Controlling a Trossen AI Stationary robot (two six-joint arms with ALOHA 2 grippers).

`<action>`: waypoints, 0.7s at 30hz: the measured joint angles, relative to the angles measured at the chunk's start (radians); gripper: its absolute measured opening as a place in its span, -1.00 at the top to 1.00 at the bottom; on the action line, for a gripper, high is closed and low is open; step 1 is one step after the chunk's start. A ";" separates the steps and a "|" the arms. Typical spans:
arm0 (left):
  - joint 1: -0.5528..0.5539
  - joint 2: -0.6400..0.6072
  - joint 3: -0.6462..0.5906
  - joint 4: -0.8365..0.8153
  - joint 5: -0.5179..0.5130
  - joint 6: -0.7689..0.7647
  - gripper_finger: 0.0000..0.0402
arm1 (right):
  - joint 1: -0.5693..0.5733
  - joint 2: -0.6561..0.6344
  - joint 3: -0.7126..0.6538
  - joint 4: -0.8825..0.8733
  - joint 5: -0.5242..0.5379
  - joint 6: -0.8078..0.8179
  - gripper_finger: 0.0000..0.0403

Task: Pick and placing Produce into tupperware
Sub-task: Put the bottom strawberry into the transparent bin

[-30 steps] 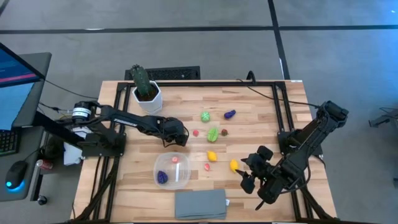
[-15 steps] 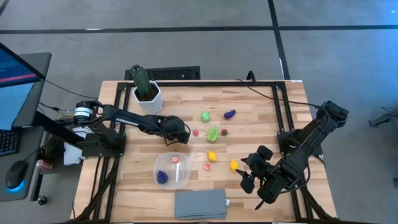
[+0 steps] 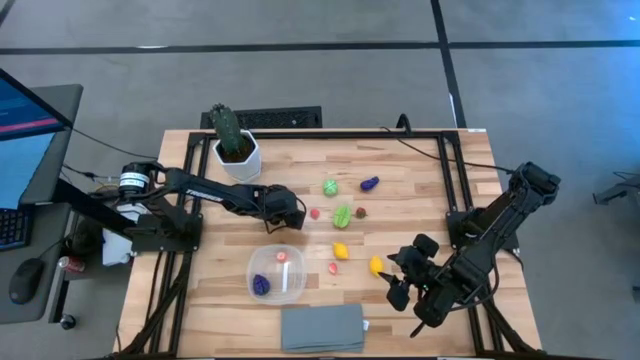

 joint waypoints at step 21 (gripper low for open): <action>0.000 -0.001 0.000 0.014 -0.006 -0.018 -0.43 | -0.002 0.000 0.000 -0.001 0.000 -0.008 -0.35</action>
